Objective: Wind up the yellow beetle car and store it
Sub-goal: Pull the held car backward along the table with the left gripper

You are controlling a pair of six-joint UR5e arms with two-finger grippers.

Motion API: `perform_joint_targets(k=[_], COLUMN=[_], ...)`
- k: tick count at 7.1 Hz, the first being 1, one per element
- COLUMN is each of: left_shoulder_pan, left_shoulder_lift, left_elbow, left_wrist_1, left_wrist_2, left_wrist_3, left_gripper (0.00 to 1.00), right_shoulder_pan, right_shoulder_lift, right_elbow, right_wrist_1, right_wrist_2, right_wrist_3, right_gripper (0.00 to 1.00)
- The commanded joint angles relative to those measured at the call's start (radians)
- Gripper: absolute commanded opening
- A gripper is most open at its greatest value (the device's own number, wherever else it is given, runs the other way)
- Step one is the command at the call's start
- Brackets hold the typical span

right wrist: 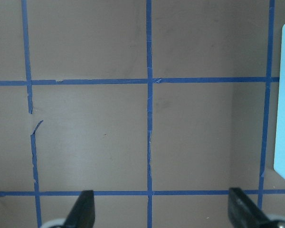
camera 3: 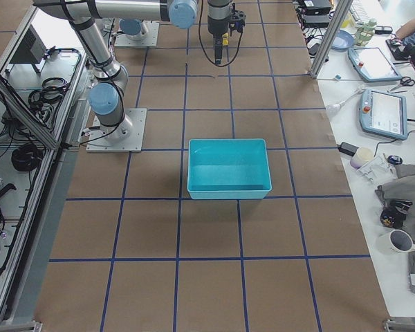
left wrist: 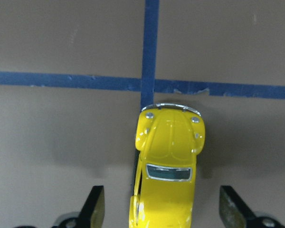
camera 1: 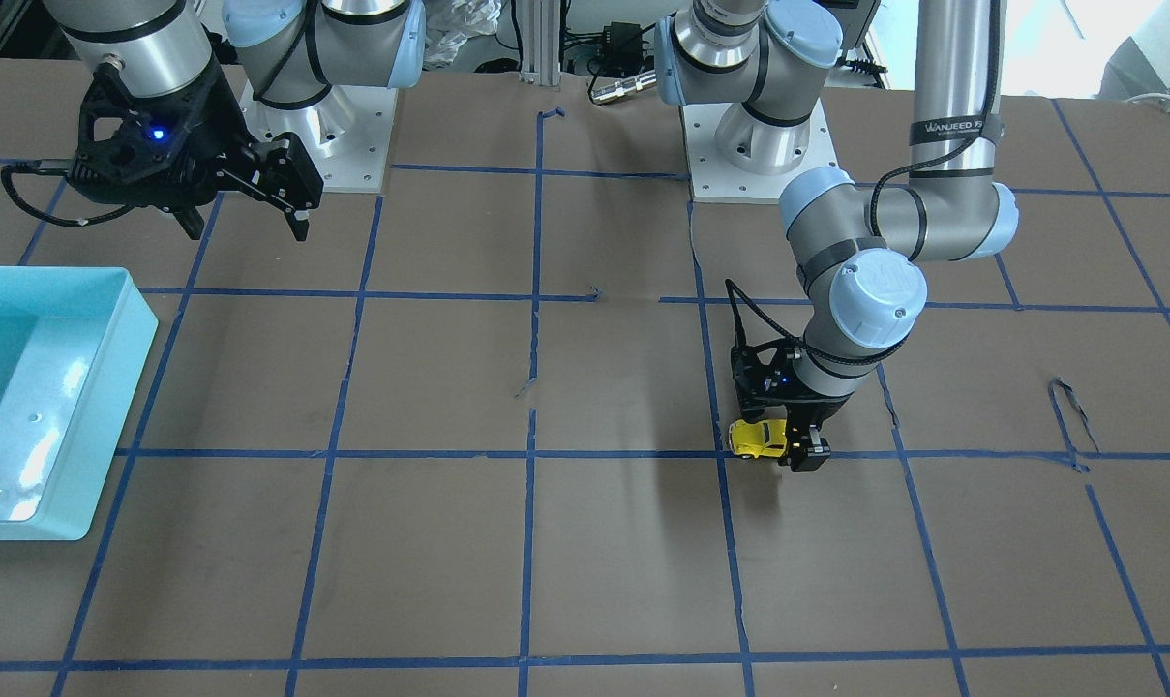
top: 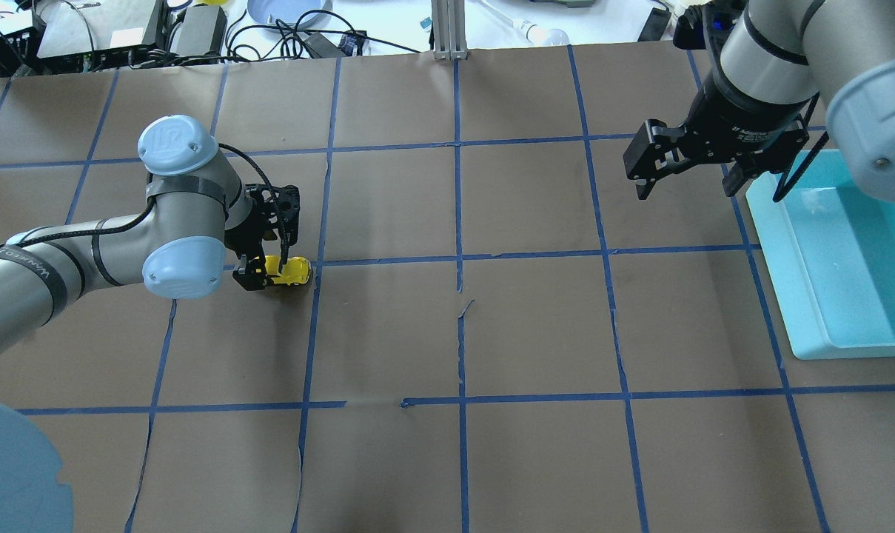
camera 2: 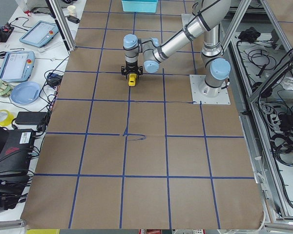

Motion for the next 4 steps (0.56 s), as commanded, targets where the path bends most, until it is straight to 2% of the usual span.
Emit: perform_joint_targets(k=[1,4], left_shoulder_pan=[0.000,0.001], left_shoulder_lift=[-0.003,-0.003], left_elbow=[0.003,0.006], left_wrist_1=[0.000,0.003], left_wrist_2=[-0.001,0.002], left_wrist_3=[0.007,0.010], left_gripper=[0.66,0.65], right_shoulder_pan=[0.001,0.001], right_shoulder_lift=[-0.001,-0.001], right_elbow=[-0.002,-0.003], right_wrist_1=[-0.002,-0.011], right_wrist_2=[0.000,0.003], right_wrist_3=[0.000,-0.002], right_gripper=[1.00,1.00])
